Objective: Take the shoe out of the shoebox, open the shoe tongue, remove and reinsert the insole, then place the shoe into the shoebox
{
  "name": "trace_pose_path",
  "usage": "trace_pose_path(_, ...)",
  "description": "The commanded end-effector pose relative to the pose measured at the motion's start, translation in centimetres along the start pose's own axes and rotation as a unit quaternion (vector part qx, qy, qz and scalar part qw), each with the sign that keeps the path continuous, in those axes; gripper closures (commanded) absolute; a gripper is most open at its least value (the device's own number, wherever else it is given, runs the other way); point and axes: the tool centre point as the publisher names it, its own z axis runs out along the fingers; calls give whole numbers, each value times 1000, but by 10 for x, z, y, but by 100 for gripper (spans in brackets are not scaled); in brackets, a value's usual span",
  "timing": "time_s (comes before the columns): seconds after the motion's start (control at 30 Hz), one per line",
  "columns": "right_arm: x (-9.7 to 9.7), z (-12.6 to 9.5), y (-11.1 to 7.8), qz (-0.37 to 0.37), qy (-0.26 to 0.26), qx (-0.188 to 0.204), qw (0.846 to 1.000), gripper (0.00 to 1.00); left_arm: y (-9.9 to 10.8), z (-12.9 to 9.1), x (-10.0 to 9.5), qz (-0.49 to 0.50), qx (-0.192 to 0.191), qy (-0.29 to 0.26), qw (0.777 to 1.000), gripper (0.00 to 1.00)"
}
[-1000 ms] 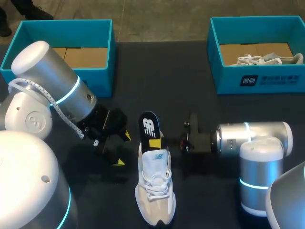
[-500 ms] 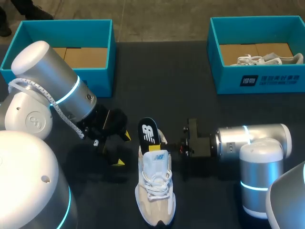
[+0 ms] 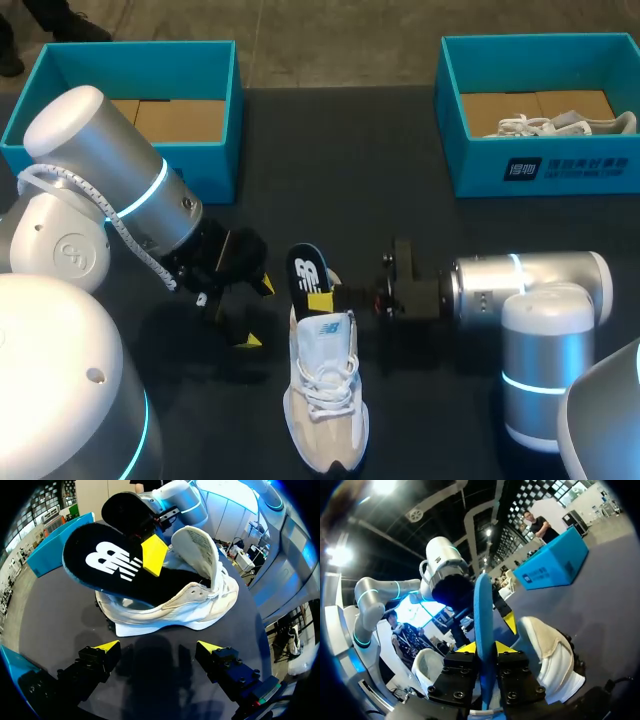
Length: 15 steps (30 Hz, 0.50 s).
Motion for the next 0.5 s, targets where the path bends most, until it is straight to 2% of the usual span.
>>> trace_pose_path(0.03,1,3,7,-5,-1,-5,1000,81,0,1,1,0,-1,-1,1000,0)
trace_pose_path(0.2,1,3,12,-12,-2,-24,1000,84,0,1,1,0,-1,-1,1000,0)
trace_pose_path(0.27,0,3,13,-12,-3,-28,1000,91,0,1,1,0,-1,-1,1000,0)
trace_pose_path(0.3,-1,3,13,-10,-3,-31,999,98,0,1,1,0,-1,-1,1000,0)
trace_pose_path(0.33,-2,3,13,-5,-4,-31,1000,100,0,1,1,0,-1,-1,1000,0)
trace_pose_path(0.5,-7,2,10,7,-4,-29,1000,100,0,1,1,0,-1,-1,1000,0)
